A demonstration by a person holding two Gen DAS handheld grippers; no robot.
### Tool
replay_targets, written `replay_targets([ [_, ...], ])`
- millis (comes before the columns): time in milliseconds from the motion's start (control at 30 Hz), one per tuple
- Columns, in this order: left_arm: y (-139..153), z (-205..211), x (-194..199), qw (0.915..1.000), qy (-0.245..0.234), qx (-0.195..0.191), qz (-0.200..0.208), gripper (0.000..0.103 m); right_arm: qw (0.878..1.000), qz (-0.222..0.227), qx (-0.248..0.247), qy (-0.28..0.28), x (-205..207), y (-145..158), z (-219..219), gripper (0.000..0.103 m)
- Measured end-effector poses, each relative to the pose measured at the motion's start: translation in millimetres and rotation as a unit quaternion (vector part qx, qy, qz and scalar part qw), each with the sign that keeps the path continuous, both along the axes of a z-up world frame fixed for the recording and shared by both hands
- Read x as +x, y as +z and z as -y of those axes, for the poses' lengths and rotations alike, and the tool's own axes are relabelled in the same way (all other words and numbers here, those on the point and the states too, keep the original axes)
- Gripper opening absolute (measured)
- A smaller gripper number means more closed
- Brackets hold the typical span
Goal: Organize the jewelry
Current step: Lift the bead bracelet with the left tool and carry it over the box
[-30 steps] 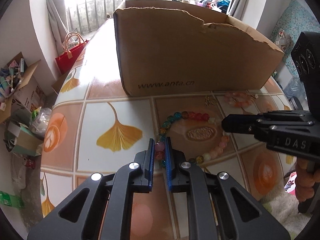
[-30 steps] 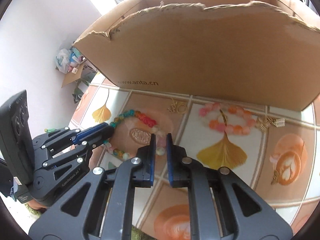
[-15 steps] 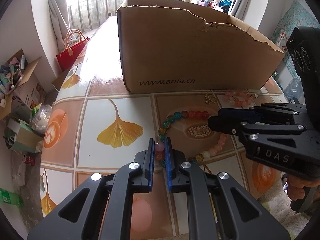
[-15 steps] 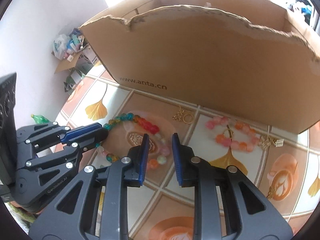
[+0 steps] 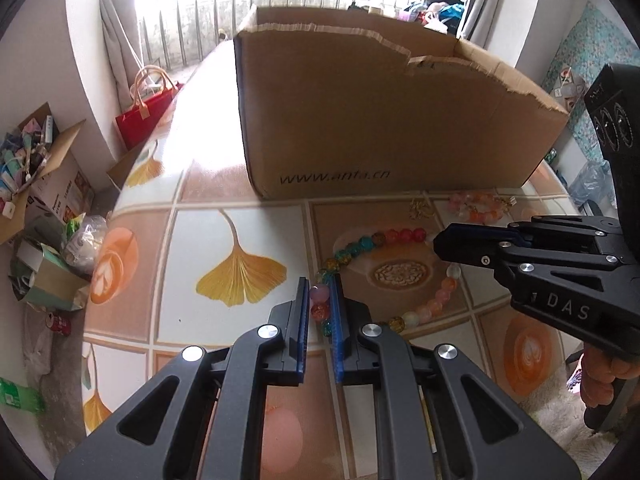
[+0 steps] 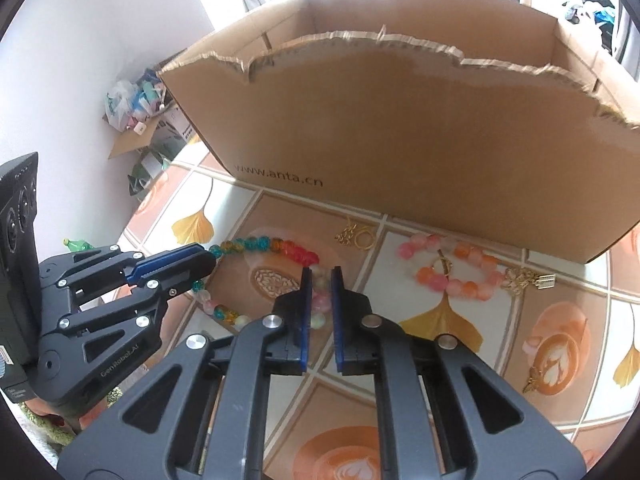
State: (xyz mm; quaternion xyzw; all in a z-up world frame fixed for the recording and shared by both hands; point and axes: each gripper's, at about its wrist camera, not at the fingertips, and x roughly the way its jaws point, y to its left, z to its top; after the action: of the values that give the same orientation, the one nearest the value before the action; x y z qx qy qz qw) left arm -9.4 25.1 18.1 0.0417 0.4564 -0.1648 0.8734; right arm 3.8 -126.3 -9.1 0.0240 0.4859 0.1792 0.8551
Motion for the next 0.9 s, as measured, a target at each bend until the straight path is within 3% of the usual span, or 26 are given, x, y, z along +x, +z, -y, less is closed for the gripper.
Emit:
replay_targets([
  [267, 24, 4, -9, 0.9995, -0.013, -0.002, 0.028, 0.010, 0.999, 0.024, 0.022, -0.006, -11, 22, 15, 0.008],
  [467, 67, 6, -19, 0.9969, -0.034, -0.021, 0.068, 0.010, 0.997, 0.064, 0.045, -0.002, -23, 59, 26, 0.008],
  [767, 157, 17, -10, 0.9804, -0.063, -0.034, 0.184, 0.010, 0.983, 0.170, 0.063, 0.018, -16, 140, 43, 0.008],
  [900, 174, 25, 20, 0.9749, -0.063, -0.031, 0.211, 0.010, 0.980, 0.187, 0.062, 0.027, 12, 158, 50, 0.008],
])
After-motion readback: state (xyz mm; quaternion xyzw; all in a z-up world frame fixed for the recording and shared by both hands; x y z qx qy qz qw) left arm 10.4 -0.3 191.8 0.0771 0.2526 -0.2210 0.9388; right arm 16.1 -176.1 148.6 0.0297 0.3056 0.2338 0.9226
